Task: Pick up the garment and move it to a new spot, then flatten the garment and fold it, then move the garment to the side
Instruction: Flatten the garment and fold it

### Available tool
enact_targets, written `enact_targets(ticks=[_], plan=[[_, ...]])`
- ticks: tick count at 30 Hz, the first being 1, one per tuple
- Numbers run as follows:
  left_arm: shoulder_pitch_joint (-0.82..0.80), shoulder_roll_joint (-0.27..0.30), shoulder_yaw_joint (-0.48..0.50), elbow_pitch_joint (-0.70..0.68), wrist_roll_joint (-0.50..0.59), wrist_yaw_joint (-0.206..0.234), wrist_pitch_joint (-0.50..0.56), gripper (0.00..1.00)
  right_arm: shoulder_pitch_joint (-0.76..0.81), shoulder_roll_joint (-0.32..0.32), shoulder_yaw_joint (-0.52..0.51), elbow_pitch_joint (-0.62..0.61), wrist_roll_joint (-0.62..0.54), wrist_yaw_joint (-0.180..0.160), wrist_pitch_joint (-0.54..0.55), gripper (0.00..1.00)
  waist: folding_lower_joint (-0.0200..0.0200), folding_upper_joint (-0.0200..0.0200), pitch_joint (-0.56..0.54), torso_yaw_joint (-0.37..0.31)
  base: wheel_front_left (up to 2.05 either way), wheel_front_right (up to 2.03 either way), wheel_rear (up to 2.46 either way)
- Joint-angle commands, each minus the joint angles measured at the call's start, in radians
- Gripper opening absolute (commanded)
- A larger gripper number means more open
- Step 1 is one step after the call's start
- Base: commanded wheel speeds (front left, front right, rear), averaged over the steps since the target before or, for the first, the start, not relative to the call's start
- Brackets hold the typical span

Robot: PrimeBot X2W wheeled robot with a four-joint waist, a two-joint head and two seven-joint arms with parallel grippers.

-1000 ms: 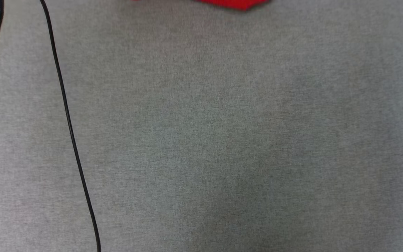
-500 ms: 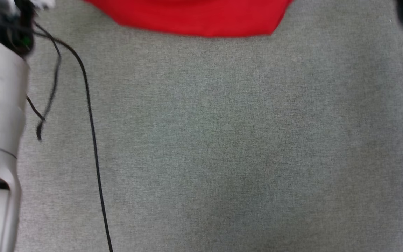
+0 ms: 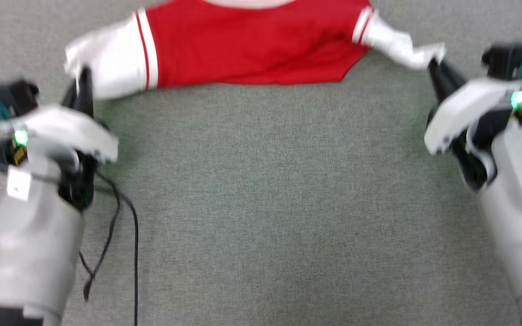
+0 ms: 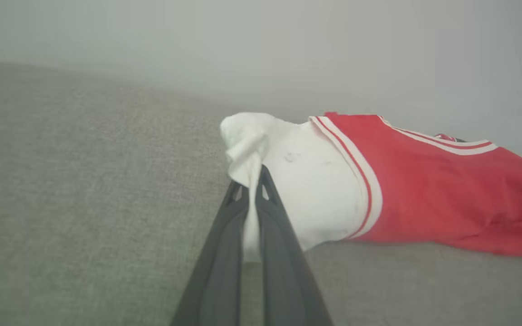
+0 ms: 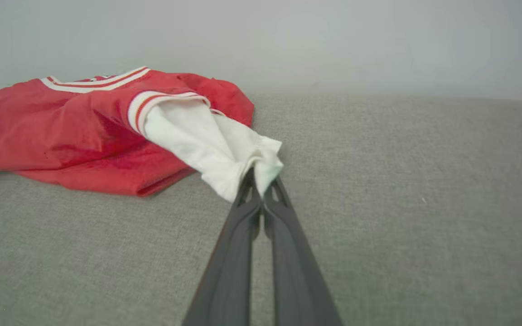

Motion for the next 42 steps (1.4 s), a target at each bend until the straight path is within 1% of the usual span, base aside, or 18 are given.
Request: enact_targets(ticks=[1, 4, 7, 13, 15, 21, 27, 33, 37, 38, 40, 41, 42], plan=[[0.02, 0.0, 0.007, -0.013, 0.004, 0.005, -0.004, 0.0, 0.023, -0.009, 0.001, -0.011, 0.005, -0.001, 0.0, 0.0, 0.0, 0.0, -0.028, 0.004, 0.0, 0.0, 0.0], [0.124, -0.008, 0.027, -0.071, 0.02, 0.013, -0.005, 0.0, 0.121, -0.022, -0.01, -0.06, 0.024, -0.001, 0.013, 0.0, 0.0, 0.0, -0.066, 0.01, 0.0, 0.0, 0.0], [0.226, -0.011, 0.037, -0.118, 0.033, 0.021, -0.005, 0.0, 0.221, -0.022, -0.03, -0.109, 0.038, -0.001, 0.033, 0.0, 0.0, 0.0, -0.107, 0.013, 0.0, 0.0, 0.0], [0.407, -0.016, 0.024, -0.19, 0.041, 0.031, -0.002, 0.0, 0.428, -0.013, -0.112, -0.213, 0.047, -0.001, 0.075, 0.0, 0.0, 0.0, -0.187, 0.02, 0.0, 0.0, 0.0], [0.461, -0.014, 0.018, -0.215, 0.039, 0.042, 0.002, 0.0, 0.496, -0.004, -0.145, -0.252, 0.039, -0.001, 0.091, 0.0, 0.0, 0.0, -0.213, 0.021, 0.0, 0.0, 0.0], [0.625, -0.002, 0.018, -0.286, 0.021, 0.071, 0.022, 0.0, 0.702, 0.041, -0.252, -0.394, 0.004, -0.001, 0.154, 0.0, 0.0, 0.0, -0.288, 0.016, 0.0, 0.0, 0.0], [0.782, 0.001, 0.014, -0.398, 0.01, 0.119, 0.042, 0.0, 0.904, 0.11, -0.339, -0.56, -0.059, -0.001, 0.251, 0.0, 0.0, 0.0, -0.343, 0.012, 0.0, 0.0, 0.0], [0.9, 0.028, 0.019, -0.523, -0.003, 0.16, 0.086, 0.0, 1.079, 0.151, -0.39, -0.709, -0.1, -0.001, 0.346, 0.0, 0.0, 0.0, -0.373, 0.016, 0.0, 0.0, 0.0], [0.953, 0.048, 0.015, -0.602, 0.001, 0.185, 0.111, 0.0, 1.154, 0.16, -0.392, -0.772, -0.116, -0.001, 0.394, 0.0, 0.0, 0.0, -0.375, 0.017, 0.0, 0.0, 0.0], [0.961, 0.053, 0.012, -0.617, 0.007, 0.191, 0.118, 0.0, 1.163, 0.162, -0.388, -0.784, -0.121, -0.001, 0.402, 0.11, 0.0, 0.0, -0.373, 0.018, 0.0, 0.0, 0.0], [0.967, 0.053, 0.008, -0.645, 0.009, 0.201, 0.127, 0.0, 1.167, 0.163, -0.379, -0.804, -0.118, -0.001, 0.409, 0.58, 0.0, 0.0, -0.367, 0.021, 0.0, 0.0, 0.0], [0.965, 0.055, 0.005, -0.657, 0.012, 0.204, 0.131, 0.0, 1.159, 0.164, -0.374, -0.81, -0.117, -0.001, 0.406, 1.0, 0.0, 0.0, -0.363, 0.022, 0.0, 0.0, 0.0], [0.961, 0.055, 0.002, -0.665, 0.014, 0.205, 0.134, 0.0, 1.148, 0.164, -0.371, -0.816, -0.112, -0.001, 0.398, 1.0, 0.0, 0.0, -0.359, 0.026, 0.0, 0.0, 0.0]])
